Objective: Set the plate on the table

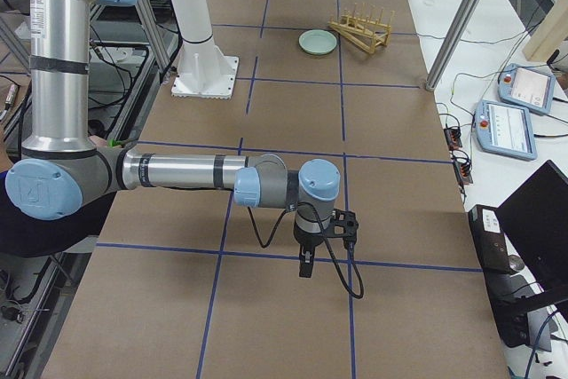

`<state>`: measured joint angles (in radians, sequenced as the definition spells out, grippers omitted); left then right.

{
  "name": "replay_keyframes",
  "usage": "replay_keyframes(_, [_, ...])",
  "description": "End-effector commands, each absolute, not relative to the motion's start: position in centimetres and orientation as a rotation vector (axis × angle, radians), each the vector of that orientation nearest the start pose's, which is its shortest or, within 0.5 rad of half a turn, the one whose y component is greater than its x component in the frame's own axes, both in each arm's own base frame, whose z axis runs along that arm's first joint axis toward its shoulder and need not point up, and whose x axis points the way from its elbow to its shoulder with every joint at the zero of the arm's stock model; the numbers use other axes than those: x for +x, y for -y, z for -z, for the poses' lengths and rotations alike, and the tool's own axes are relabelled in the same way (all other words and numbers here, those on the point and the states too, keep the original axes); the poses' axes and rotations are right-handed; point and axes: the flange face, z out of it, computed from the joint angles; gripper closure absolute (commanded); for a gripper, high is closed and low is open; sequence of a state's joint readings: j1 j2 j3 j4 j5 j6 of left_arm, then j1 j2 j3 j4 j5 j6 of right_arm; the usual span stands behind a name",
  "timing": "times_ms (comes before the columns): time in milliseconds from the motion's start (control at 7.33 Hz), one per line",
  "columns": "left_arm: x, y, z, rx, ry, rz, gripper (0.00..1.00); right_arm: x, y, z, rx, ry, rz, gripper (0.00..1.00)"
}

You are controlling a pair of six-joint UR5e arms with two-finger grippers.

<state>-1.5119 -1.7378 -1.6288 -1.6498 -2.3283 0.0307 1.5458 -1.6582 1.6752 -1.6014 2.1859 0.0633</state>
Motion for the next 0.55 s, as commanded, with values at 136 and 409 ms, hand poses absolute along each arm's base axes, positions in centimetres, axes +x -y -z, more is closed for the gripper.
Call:
replay_keyframes(136, [-6.6, 48.5, -62.6, 0.129, -0.833, -0.064, 0.00, 6.5, 45.5, -66.2, -0.040, 0.614, -0.041, 0.00])
replay_keyframes(409, [-6.6, 48.4, -63.3, 0.115, -0.818, -0.057, 0.00, 6.4, 45.5, -66.2, -0.041, 0.615, -0.040, 0.00])
